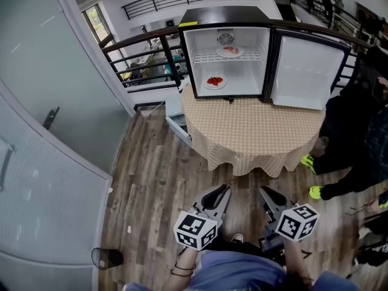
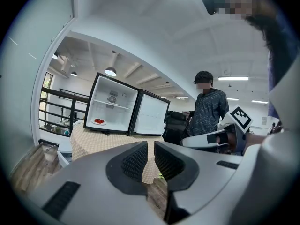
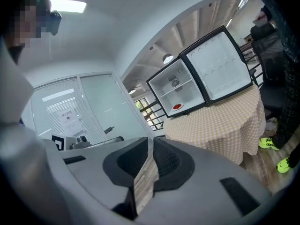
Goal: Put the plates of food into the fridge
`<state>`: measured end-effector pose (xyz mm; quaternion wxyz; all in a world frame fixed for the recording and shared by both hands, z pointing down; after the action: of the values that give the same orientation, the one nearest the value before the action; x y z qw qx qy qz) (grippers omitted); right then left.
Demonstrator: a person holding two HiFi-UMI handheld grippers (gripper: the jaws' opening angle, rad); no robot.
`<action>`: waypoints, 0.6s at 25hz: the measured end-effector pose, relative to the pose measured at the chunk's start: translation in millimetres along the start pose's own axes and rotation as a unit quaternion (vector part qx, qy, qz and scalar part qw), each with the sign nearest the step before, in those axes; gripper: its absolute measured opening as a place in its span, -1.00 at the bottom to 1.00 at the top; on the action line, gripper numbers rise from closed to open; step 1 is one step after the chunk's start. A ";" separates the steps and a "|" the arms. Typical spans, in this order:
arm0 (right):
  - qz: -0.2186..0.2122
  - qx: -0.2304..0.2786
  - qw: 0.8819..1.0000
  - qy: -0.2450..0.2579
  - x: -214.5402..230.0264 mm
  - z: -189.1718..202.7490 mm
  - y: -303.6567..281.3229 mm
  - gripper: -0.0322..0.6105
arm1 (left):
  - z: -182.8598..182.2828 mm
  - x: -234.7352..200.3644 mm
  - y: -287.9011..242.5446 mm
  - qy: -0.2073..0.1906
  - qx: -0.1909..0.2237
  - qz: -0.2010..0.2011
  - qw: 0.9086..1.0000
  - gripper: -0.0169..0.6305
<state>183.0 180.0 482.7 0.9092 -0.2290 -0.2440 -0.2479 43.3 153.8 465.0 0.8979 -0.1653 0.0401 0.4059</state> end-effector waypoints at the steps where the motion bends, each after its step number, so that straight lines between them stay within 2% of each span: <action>1: -0.001 -0.001 1.000 0.001 0.7 1.1 3.3 -0.75 | 0.8 3.5 0.5 -0.001 0.000 0.000 1.000 -0.82; 7: 0.010 -0.004 1.000 0.001 1.3 3.9 24.1 -0.79 | 3.2 25.8 2.1 -0.015 0.000 0.008 1.000 -0.82; 15: 0.015 0.017 1.000 0.002 9.7 -1.7 39.5 -0.80 | -1.5 40.5 1.8 -0.028 0.000 0.017 0.999 -0.82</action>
<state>213.2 206.2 475.1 0.9167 -0.2169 -0.2433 -0.2309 69.1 183.4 454.8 0.8917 -0.1531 0.0174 0.4255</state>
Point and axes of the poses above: the fingertips, and each gripper's own axes: y backward along the fingers, x to its right, z out of its underside, the point moved 3 cm from there along y, backward along the fingers, and after that the axes turned 3 degrees about -x, right-handed, at the moved point
